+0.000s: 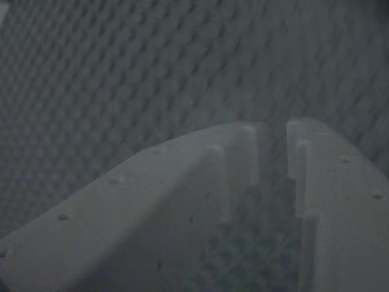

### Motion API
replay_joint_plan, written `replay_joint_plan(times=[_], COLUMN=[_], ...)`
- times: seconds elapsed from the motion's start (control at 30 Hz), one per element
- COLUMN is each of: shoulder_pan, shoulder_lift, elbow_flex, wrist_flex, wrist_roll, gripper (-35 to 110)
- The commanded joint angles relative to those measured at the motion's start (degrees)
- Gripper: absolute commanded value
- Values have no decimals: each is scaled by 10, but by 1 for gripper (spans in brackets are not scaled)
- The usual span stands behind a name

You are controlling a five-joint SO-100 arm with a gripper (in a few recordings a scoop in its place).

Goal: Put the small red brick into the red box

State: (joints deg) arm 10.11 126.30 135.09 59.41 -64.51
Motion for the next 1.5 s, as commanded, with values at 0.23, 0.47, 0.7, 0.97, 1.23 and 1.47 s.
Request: replay_joint_plan(times=[0.23,0.47,0.7,0.97,1.23,1.47], shoulder_pan=[120,146,165,164,158,149], shoulder_lift=[-137,-187,-229,-259,-287,-300], elbow_flex=[-169,-176,-175,-166,-157,-146], wrist_flex=[57,53,13,-18,-54,-69], wrist_roll=[-159,-203,-211,-202,-190,-182], gripper=[12,14,16,18,18,14])
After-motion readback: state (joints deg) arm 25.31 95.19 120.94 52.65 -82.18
